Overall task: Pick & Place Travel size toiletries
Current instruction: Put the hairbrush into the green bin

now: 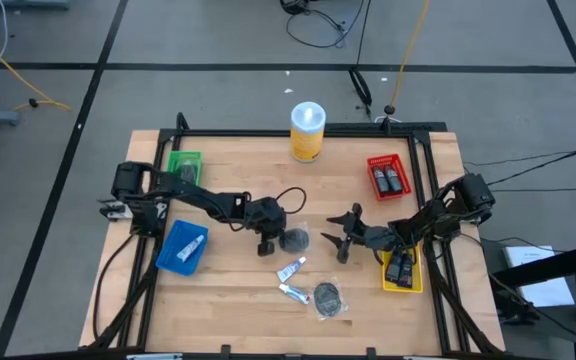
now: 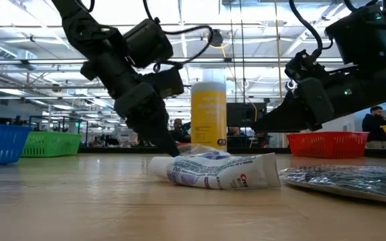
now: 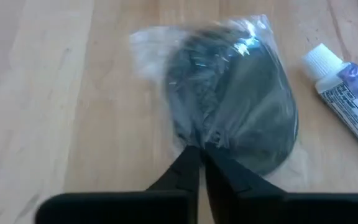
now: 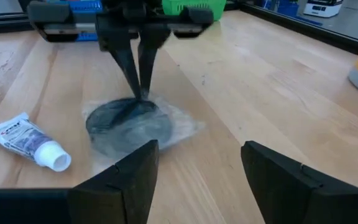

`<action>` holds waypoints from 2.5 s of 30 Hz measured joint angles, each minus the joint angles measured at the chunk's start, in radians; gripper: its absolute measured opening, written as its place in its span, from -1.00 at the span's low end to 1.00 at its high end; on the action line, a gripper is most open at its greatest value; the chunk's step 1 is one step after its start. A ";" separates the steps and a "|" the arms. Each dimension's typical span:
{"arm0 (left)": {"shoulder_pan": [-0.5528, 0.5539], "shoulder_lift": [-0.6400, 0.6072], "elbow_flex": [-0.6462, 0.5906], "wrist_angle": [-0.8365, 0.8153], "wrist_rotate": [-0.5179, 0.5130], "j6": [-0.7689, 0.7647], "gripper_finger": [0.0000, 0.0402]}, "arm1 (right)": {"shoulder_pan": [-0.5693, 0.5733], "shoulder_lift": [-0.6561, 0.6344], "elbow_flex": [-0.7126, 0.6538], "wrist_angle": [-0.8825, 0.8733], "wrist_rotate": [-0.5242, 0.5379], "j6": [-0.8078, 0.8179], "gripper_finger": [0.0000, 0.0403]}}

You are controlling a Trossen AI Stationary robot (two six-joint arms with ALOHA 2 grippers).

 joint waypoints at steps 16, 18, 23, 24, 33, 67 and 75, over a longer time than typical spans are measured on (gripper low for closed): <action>-0.033 -0.498 0.000 -0.998 -0.874 -0.838 -0.99 | 0.000 0.000 0.001 -0.001 0.000 0.005 0.10; -0.004 -0.538 0.000 -1.168 -0.894 -0.994 -0.99 | 0.000 0.000 0.001 0.000 0.000 0.006 0.10; 0.084 -0.565 -0.003 -1.433 -0.941 -1.238 -1.00 | 0.000 0.000 0.001 0.002 0.000 0.006 0.10; 0.103 -0.564 -0.010 -1.445 -0.952 -1.257 -0.99 | 0.000 0.000 0.001 0.002 0.000 0.008 0.10; 0.275 -0.586 -0.151 -1.407 -0.894 -1.326 -1.00 | 0.000 0.000 0.001 0.001 -0.002 0.030 0.10; 0.604 -0.825 -0.361 -0.909 -0.650 -0.854 -0.93 | 0.000 0.000 0.001 0.002 -0.002 0.040 0.10; 0.648 -0.757 -0.459 -0.648 -0.590 -0.783 -0.92 | 0.000 0.000 0.001 0.002 -0.001 0.037 0.10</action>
